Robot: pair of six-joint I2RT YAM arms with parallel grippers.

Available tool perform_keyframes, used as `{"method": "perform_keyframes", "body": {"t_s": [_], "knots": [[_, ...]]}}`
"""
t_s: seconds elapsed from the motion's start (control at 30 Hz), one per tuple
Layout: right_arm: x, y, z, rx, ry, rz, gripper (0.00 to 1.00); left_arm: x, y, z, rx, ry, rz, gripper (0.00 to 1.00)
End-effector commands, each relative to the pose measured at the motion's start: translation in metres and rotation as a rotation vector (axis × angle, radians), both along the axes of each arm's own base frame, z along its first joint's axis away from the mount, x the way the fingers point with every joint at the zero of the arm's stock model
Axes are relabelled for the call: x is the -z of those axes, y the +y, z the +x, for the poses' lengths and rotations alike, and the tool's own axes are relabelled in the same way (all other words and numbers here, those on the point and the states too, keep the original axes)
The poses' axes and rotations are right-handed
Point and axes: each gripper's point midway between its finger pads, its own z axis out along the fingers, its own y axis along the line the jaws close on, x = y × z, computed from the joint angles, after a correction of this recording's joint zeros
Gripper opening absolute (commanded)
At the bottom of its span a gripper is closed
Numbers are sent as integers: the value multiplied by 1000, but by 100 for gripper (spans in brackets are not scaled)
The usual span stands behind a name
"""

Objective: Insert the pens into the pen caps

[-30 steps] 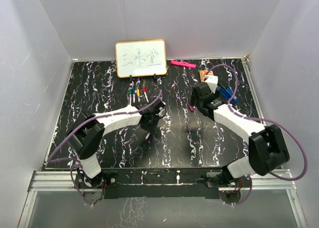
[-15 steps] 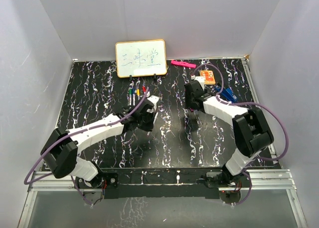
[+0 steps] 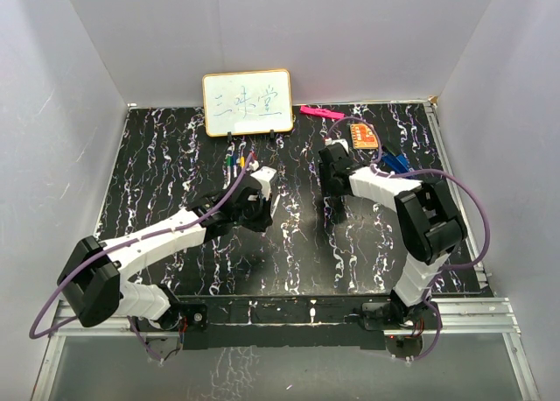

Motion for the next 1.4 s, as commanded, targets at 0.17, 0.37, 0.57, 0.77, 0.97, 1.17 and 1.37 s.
{"method": "perform_keyframes", "body": {"t_s": [0.17, 0.37, 0.57, 0.77, 0.97, 1.17, 1.37], "knots": [[-7, 12, 29, -40, -47, 47, 48, -1, -4, -1, 6, 2, -24, 0], [-1, 9, 34, -41, -34, 72, 51, 1, -4, 0, 7, 5, -19, 0], [3, 10, 33, -38, -3, 84, 62, 2, -4, 1, 6, 6, -16, 0], [-25, -5, 35, 34, -83, 49, 78, 4, -6, 1, 8, 15, -12, 0], [-47, -20, 35, 82, -132, -2, 88, 6, -7, 1, 7, 22, -6, 0], [-32, -29, 34, 138, -68, -61, 91, 6, -6, 1, 5, 29, -3, 0], [-52, -26, 35, 152, -159, 2, 98, 7, -4, 0, -2, 35, 9, 0]]}}
